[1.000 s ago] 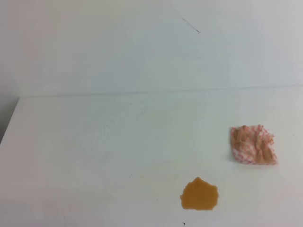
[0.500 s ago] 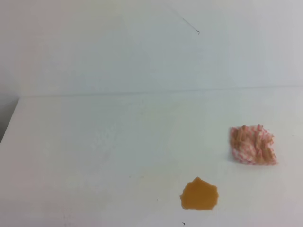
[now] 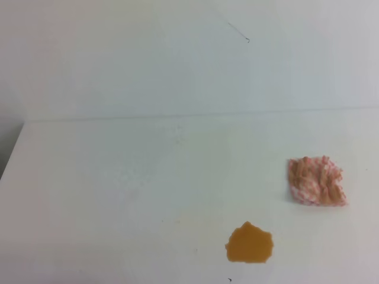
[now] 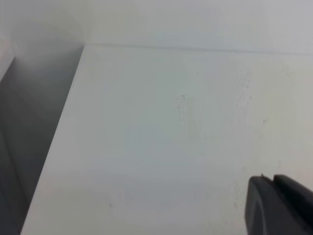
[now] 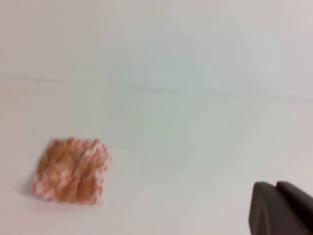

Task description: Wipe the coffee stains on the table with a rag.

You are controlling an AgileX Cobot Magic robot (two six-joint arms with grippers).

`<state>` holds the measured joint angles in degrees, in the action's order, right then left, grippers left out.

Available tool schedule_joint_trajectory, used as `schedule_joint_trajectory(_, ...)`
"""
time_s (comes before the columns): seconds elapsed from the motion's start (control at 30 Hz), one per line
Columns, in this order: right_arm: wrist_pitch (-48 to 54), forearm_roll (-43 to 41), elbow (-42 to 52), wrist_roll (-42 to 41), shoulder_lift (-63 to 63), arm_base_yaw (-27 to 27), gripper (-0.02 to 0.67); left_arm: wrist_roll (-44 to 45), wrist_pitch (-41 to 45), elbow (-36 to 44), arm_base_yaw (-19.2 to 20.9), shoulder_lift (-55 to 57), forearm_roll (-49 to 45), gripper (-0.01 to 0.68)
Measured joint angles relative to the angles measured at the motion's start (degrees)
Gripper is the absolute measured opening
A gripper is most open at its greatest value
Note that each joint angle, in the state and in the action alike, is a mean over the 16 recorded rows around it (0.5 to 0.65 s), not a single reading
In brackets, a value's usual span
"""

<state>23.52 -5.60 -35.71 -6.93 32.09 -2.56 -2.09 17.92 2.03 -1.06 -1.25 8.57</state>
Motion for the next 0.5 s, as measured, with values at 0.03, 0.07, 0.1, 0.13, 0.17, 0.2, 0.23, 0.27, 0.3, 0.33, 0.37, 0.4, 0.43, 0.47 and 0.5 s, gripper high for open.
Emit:
schedule_joint_trajectory(0.03,1.2,1.4,-0.6,-1.5,2.7,0.1,-0.003,0.0,0.0,0.0,0.0,0.0,0.0,0.0)
schedule_joint_trajectory(0.07,2.3,3.1,-1.3,-3.3,5.4,0.2,-0.003,0.0,0.1,-0.2,0.0,0.1,0.0,0.0)
schedule_joint_trajectory(0.1,3.3,5.0,-1.9,-5.3,8.1,0.4,-0.003,0.0,0.1,-0.3,0.0,0.2,0.0,-0.001)
schedule_joint_trajectory(0.13,4.1,7.1,-2.5,-7.4,10.8,0.6,-0.003,0.0,0.1,-0.3,0.0,0.2,0.0,-0.001)
schedule_joint_trajectory(0.17,4.8,9.2,-3.1,-9.6,13.6,0.9,-0.003,0.0,0.1,-0.3,0.0,0.2,0.0,-0.001)
schedule_joint_trajectory(0.2,5.2,11.5,-3.7,-11.9,16.3,1.2,-0.003,0.0,0.1,-0.3,0.0,0.2,0.0,-0.001)
schedule_joint_trajectory(0.23,5.5,13.7,-4.3,-14.2,19.1,1.7,-0.003,0.0,0.1,-0.3,0.0,0.2,0.0,-0.001)
schedule_joint_trajectory(0.27,5.6,15.8,-5.0,-16.6,21.8,2.2,-0.003,0.0,0.1,-0.3,0.0,0.2,0.0,-0.001)
schedule_joint_trajectory(0.3,5.6,17.9,-5.7,-18.9,24.5,2.7,-0.001,0.0,0.1,-0.3,0.0,0.2,0.0,-0.001)
schedule_joint_trajectory(0.33,5.6,19.9,-6.5,-21.3,27.2,3.3,0.001,0.0,0.1,-0.3,0.0,0.2,0.0,-0.001)
schedule_joint_trajectory(0.37,5.5,21.9,-7.3,-23.6,29.7,3.9,0.005,0.0,0.1,-0.3,0.0,0.2,0.0,0.0)
schedule_joint_trajectory(0.4,5.4,23.7,-8.2,-25.8,32.3,4.6,0.012,0.0,0.1,-0.3,0.0,0.2,0.0,0.0)
schedule_joint_trajectory(0.43,5.3,25.4,-9.1,-27.8,34.8,5.3,0.021,0.0,0.1,-0.3,0.0,0.2,0.0,0.0)
schedule_joint_trajectory(0.47,5.2,26.9,-10.1,-29.7,37.2,5.9,0.033,0.0,0.1,-0.3,0.0,0.2,0.0,0.0)
schedule_joint_trajectory(0.5,5.1,28.2,-11.1,-31.2,39.7,6.6,0.048,0.0,0.1,-0.3,0.0,0.2,0.0,0.0)
